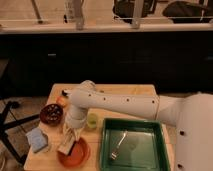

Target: Place eraser in red bowl

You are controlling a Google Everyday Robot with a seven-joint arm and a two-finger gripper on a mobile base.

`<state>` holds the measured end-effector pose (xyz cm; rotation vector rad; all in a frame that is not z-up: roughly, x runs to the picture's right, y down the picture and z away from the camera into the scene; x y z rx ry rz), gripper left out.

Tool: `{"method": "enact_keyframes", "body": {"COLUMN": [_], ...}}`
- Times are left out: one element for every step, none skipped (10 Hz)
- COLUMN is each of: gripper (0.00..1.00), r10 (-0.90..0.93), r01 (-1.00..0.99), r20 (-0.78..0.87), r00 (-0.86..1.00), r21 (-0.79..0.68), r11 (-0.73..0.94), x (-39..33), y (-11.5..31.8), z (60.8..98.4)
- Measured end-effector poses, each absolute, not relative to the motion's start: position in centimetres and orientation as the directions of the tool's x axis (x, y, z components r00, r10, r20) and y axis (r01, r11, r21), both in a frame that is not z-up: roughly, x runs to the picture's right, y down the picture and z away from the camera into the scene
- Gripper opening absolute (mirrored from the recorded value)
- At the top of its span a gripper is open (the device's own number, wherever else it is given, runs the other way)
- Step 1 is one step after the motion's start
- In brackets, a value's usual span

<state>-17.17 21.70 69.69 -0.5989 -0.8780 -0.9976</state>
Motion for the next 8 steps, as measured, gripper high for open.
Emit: {"method": "enact_keyframes", "body": {"gripper": [0.0,0.0,0.0,0.0,0.0,0.0,0.0,0.0], "r10": [-0.462,-0.464,-0.464,-0.464,-0.463,-0.46,-0.456,-0.451], "r01": [0.908,0.913,0.919,0.923,0.928,0.931,0.934,0.937], "r20": [0.856,0.86,0.865,0.87,0.874,0.878,0.881,0.885], "r00": [0.233,0.212,0.189,0.168,0.15,0.133,0.123,0.111], "r21": [-0.022,-0.005,0.011,0.026,0.037,0.048,0.053,0.059], "r11": [0.418,0.407,0.394,0.383,0.372,0.361,0.354,0.346], "x": [-17.5,-17.6,-17.6,-17.6,-17.7,-17.7,-17.6,-17.5], "y": [22.1,22.3,22.6,22.8,23.0,23.3,23.6,23.9], "z": [69.9,70.1,70.3,70.4,70.4,70.5,70.6,70.6]}}
